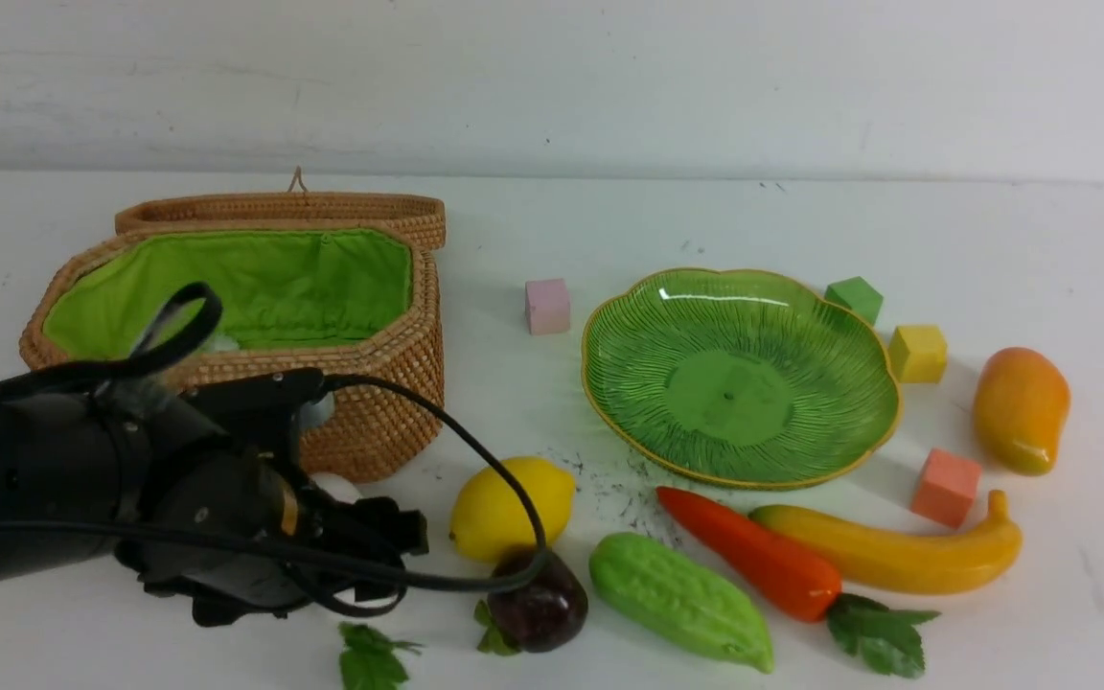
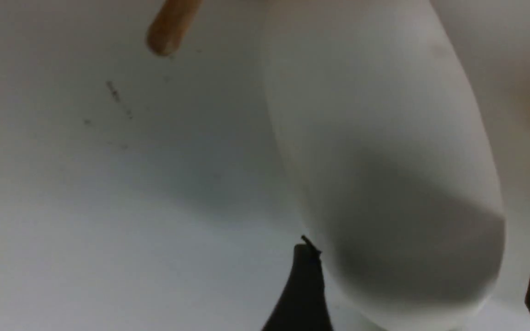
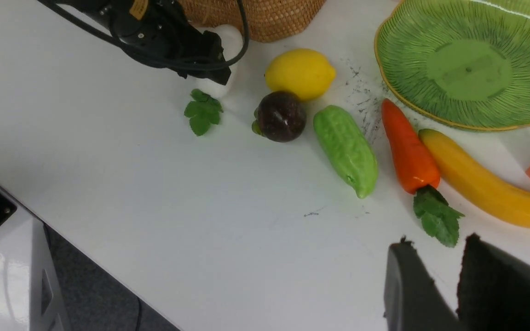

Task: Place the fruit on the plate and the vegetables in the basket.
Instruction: Take a daikon with your left arm and place it on the basket on the left.

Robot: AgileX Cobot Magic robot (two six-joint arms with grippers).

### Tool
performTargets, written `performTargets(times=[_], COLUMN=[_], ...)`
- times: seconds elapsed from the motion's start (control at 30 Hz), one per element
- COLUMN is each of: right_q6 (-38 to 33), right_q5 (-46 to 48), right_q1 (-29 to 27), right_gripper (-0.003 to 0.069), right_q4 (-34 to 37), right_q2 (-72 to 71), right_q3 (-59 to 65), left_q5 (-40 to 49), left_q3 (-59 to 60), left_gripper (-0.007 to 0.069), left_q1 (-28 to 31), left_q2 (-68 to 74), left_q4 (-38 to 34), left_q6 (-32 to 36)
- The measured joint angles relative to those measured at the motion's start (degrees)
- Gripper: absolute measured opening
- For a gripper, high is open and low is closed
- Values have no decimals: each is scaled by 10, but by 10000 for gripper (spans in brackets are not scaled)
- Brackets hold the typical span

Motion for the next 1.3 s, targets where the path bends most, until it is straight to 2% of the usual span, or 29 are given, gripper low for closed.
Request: performTargets(times=[0.23, 0.47, 0.93, 1.17, 1.3], right_q6=[0, 0, 0, 0, 0], right_q5=[0, 0, 0, 0, 0], right_q1=[0, 0, 0, 0, 0], right_gripper=[182, 183, 181, 181, 181], right_q4=[0, 0, 1, 1, 1], right_q2=[0, 0, 0, 0, 0], right_q3=[0, 0, 0, 0, 0], left_q5=[-3, -43, -57, -58, -38], left_q3=[1, 1, 1, 1, 0], left_gripper=[587, 587, 589, 592, 545], left_q1=[0, 0, 0, 0, 0], left_q2=[3, 5, 38, 74, 76], left_q4=[13, 20, 156, 164, 169], left_q6=[-7, -45, -181, -185, -185])
